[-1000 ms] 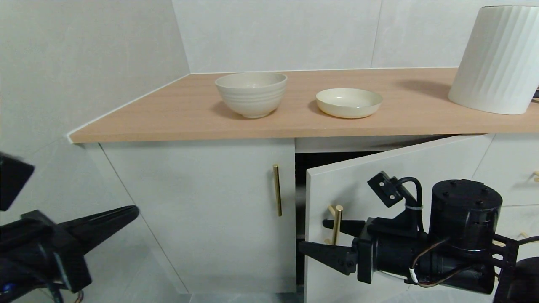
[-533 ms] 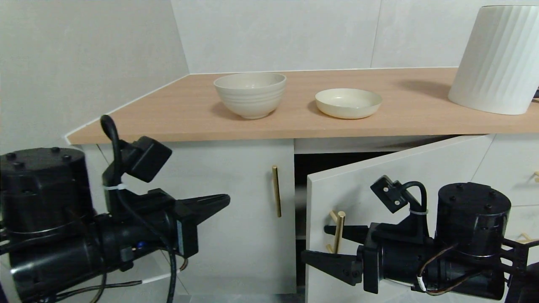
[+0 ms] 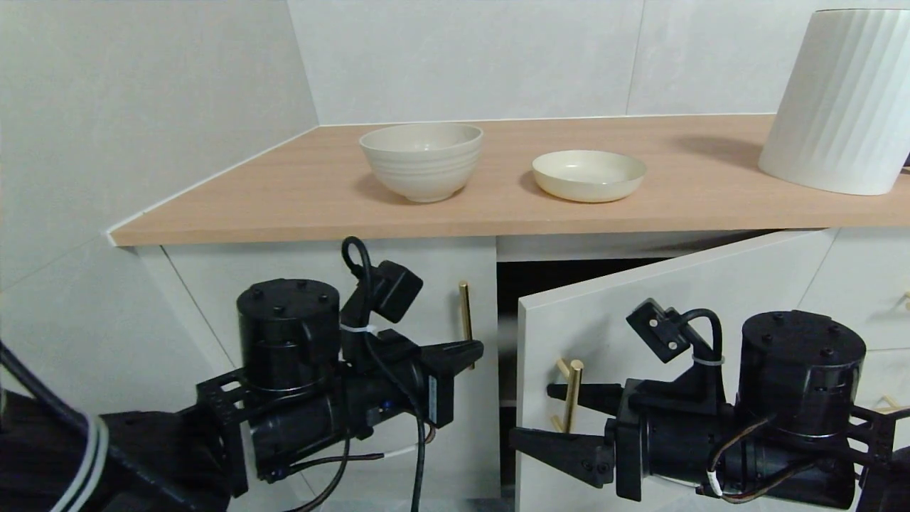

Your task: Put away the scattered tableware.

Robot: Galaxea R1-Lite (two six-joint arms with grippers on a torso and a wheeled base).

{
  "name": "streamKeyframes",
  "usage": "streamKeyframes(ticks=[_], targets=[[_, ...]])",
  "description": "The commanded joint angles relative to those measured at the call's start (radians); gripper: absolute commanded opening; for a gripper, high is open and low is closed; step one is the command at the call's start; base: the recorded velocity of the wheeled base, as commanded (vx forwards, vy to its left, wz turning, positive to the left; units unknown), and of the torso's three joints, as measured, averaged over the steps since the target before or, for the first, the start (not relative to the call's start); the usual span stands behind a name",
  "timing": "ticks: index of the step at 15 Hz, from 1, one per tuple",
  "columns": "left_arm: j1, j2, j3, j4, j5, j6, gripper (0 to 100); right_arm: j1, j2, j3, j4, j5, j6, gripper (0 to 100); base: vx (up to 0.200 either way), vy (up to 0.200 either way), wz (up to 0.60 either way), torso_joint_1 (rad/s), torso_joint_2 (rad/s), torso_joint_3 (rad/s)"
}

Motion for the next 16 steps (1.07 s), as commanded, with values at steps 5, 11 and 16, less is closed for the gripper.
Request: streamKeyframes(ticks=[5, 11, 16], targets=[[-0.054, 0.165, -0.172, 0.053, -0.052, -0.018, 0, 0.002, 0.009, -0.007, 0.002, -0.002, 0.000, 100, 0.000, 0.000, 0.00, 0.000, 0.00, 0.000], [-0.109, 0.180, -0.173, 0.047, -0.049, -0.018, 0, -0.006, 0.003, -0.005, 0.003, -0.005, -0.001, 100, 0.000, 0.000, 0.00, 0.000, 0.00, 0.000], [-0.115, 0.182, -0.172, 0.022, -0.048, -0.018, 0, -0.136, -0.063, 0.053, 0.017, -0.013, -0.090, 100, 0.000, 0.000, 0.00, 0.000, 0.00, 0.000]])
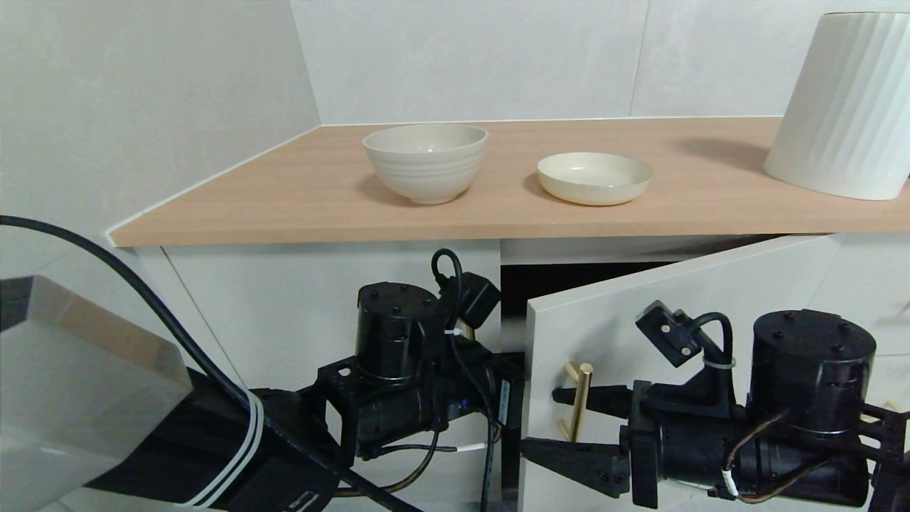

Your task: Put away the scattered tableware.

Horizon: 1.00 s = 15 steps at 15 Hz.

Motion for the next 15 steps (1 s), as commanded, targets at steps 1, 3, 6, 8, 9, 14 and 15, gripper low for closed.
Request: streamKeyframes(ticks=[1, 3, 6, 8, 9, 14, 15], targets=[[-0.005, -0.003, 0.002, -0.002, -0.001, -0.001, 0, -0.042, -0.067, 0.039, 0.013, -0.042, -0.020, 100, 0.000, 0.000, 0.00, 0.000, 0.00, 0.000], [-0.007, -0.003, 0.002, -0.002, -0.001, -0.001, 0, -0.056, -0.125, 0.050, 0.053, -0.043, -0.023, 100, 0.000, 0.000, 0.00, 0.000, 0.00, 0.000], [-0.025, -0.004, 0.002, -0.004, -0.001, -0.001, 0, -0.088, -0.142, 0.054, 0.081, -0.048, -0.023, 100, 0.000, 0.000, 0.00, 0.000, 0.00, 0.000], [-0.025, -0.004, 0.002, -0.004, -0.001, -0.001, 0, -0.110, -0.171, 0.073, 0.086, -0.048, -0.023, 100, 0.000, 0.000, 0.00, 0.000, 0.00, 0.000], [-0.025, -0.004, 0.002, -0.004, 0.000, -0.001, 0, -0.116, -0.235, 0.116, 0.109, -0.048, -0.024, 100, 0.000, 0.000, 0.00, 0.000, 0.00, 0.000], [-0.027, -0.004, 0.005, -0.004, 0.002, -0.001, 0, -0.125, -0.581, 0.200, 0.438, -0.065, -0.023, 100, 0.000, 0.000, 0.00, 0.000, 0.00, 0.000], [-0.027, -0.004, 0.005, -0.004, 0.012, -0.001, 0, -0.127, -0.666, 0.196, 0.541, -0.071, -0.023, 100, 0.000, 0.000, 0.00, 0.000, 0.00, 0.000]])
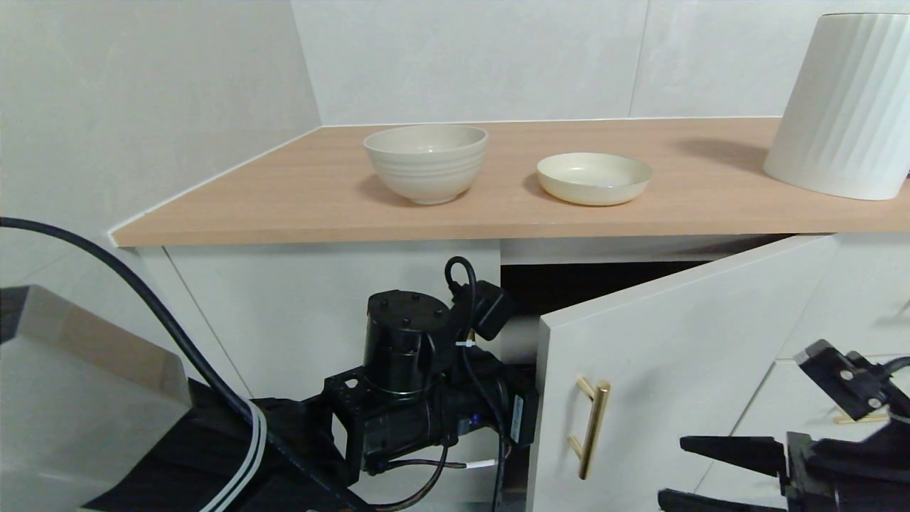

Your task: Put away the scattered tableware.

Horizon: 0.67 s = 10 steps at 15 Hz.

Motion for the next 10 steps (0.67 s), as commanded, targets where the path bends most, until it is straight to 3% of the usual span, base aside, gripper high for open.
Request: streamKeyframes(ticks=[1, 4, 7, 10], targets=[[0.000, -0.005, 0.000, 0.000, 0.006, 0.000, 0, -0.002, -0.238, 0.012, 0.158, -0.011, 0.001, 100, 0.000, 0.000, 0.00, 0.000, 0.00, 0.000], [-0.002, 0.001, -0.001, 0.000, 0.006, 0.000, 0, -0.030, -0.320, 0.015, 0.262, -0.009, 0.001, 100, 0.000, 0.000, 0.00, 0.000, 0.00, 0.000], [-0.010, 0.003, -0.001, 0.000, 0.006, -0.001, 0, -0.030, -0.321, 0.018, 0.264, -0.009, 0.001, 100, -0.200, 0.000, 0.00, 0.006, 0.00, 0.004], [-0.013, 0.015, -0.004, 0.000, 0.004, 0.000, 0, -0.030, -0.318, 0.018, 0.265, -0.006, 0.001, 100, 0.000, 0.000, 0.00, 0.000, 0.00, 0.000]])
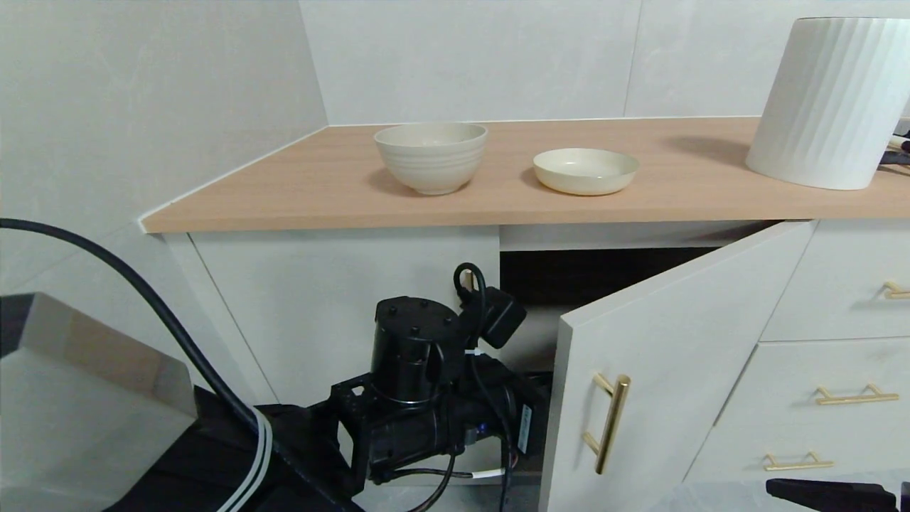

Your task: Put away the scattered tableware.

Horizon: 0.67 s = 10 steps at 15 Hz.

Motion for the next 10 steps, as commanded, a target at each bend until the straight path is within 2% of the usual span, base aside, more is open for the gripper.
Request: streamKeyframes(ticks=[1, 6, 10], targets=[[0.003, 0.011, -0.003, -0.002, 0.002, 0.000, 0, 0.000, -0.006, 0.000, -0.001, 0.001, 0.000, 100, 0.000, 0.000, 0.00, 0.000, 0.00, 0.000], [0.000, 0.035, -0.003, -0.039, 0.004, 0.000, 0, 0.000, -0.006, 0.000, -0.001, 0.002, 0.000, 100, 0.000, 0.000, 0.00, 0.000, 0.00, 0.000], [-0.008, 0.067, -0.040, -0.041, 0.008, -0.004, 0, 0.000, -0.006, 0.000, -0.001, 0.002, 0.000, 100, -0.200, 0.000, 0.00, 0.008, 0.00, 0.004]])
